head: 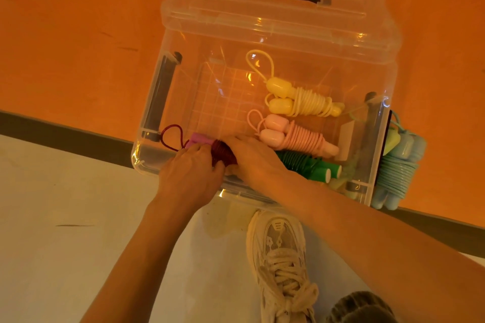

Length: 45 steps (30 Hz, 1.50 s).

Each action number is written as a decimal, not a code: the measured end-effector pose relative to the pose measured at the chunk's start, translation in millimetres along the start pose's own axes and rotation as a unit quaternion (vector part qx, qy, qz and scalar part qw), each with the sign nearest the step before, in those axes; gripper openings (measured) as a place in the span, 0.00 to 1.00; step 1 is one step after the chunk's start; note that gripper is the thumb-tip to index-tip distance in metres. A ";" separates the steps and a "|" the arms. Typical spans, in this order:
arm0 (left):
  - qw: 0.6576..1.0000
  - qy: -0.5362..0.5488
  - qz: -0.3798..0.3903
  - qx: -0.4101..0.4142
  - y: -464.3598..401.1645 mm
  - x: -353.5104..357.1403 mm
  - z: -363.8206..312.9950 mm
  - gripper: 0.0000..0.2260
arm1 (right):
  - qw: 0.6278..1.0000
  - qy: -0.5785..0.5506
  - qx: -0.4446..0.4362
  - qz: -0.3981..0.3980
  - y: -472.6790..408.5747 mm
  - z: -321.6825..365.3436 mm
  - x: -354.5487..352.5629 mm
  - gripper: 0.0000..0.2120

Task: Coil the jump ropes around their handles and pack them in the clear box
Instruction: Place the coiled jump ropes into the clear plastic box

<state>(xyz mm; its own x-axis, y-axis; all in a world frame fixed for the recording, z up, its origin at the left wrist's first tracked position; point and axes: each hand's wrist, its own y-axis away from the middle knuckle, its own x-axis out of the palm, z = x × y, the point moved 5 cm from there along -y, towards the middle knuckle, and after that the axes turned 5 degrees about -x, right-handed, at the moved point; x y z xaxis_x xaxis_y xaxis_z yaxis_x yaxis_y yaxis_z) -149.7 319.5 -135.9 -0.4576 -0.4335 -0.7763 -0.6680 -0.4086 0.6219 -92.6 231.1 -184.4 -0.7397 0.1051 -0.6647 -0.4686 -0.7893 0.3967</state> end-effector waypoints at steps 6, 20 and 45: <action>0.997 0.060 -0.036 0.014 2.4 -7.9 -10.0 0.18 | 0.999 -0.006 -0.018 -0.039 30.4 -6.3 -26.6 0.23; 0.974 0.153 -0.052 0.160 25.7 -26.2 -121.5 0.21 | 0.959 -0.150 0.019 -0.238 138.0 -64.7 -120.0 0.10; 0.958 0.051 -0.084 0.268 70.6 14.4 -260.7 0.28 | 0.919 -0.102 0.280 -0.257 207.7 -186.5 -79.1 0.42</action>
<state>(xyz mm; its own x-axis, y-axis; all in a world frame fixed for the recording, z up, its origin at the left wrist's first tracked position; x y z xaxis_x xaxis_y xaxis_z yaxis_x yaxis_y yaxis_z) -50.5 75.0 -76.4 -0.2752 -0.4845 -0.8304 -0.9454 -0.0203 0.3252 -41.4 -54.0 -167.6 -0.4001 0.5325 -0.7459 -0.9142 -0.1751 0.3655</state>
